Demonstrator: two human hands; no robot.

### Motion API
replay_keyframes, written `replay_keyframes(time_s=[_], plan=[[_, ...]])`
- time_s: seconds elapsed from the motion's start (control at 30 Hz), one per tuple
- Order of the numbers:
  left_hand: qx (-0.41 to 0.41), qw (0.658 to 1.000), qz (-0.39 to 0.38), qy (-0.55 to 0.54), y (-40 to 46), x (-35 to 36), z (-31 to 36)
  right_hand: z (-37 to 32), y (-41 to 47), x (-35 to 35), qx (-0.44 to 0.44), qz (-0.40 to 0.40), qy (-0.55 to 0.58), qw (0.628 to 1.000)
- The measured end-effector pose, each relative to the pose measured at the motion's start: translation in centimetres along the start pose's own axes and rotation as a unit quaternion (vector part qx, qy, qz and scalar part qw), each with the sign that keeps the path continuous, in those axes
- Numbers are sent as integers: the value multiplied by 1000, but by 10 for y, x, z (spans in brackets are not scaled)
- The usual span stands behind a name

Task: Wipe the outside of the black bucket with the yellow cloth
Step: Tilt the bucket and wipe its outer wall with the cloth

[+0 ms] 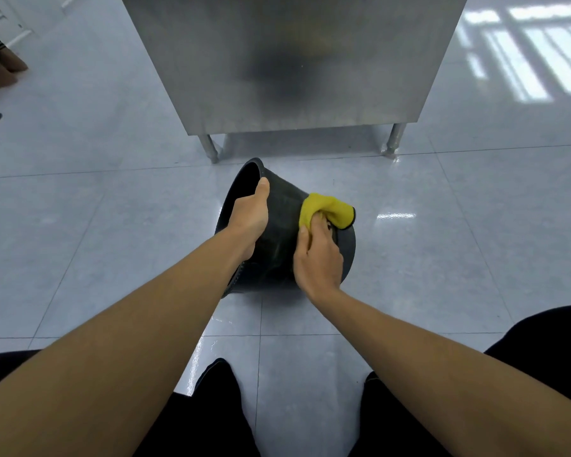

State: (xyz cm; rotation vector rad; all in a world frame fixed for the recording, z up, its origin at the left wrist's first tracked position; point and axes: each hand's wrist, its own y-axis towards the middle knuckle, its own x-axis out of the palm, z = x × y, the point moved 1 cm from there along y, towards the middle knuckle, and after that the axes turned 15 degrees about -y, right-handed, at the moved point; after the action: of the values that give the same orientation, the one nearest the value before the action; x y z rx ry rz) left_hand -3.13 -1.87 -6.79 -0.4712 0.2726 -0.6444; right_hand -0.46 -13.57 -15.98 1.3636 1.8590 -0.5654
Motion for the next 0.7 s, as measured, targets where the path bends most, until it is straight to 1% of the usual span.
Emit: replay_keyframes(time_s=[0.13,0.17,0.23,0.4,0.5,0.53,0.6,0.63,0.7], plan=[[17,997,8,72,-5,4,4,-23,-6,1,-103,1,42,994],[23,996,4,81,-7,5,4,-25,-6,-1,-112,-1,58,992],[32,996,1,86,-6,5,4,-25,-5,-3,-105,-5,83,991],[11,999,17,28,-9,7,0,-6,2,-3,-46,-17,65,997],[15,1000,-4,11,-4,4,-4,18,9,0,33,-35,58,997],[19,1000,-4,15,-5,3,-3,26,11,0,66,-45,51,995],[32,998,-35,31,-4,5,-4,41,14,0,121,-67,32,990],[46,997,-49,50,-6,7,-6,47,15,1,143,-75,26,987],[75,992,-53,91,-10,10,-4,54,15,2,176,-87,28,980]])
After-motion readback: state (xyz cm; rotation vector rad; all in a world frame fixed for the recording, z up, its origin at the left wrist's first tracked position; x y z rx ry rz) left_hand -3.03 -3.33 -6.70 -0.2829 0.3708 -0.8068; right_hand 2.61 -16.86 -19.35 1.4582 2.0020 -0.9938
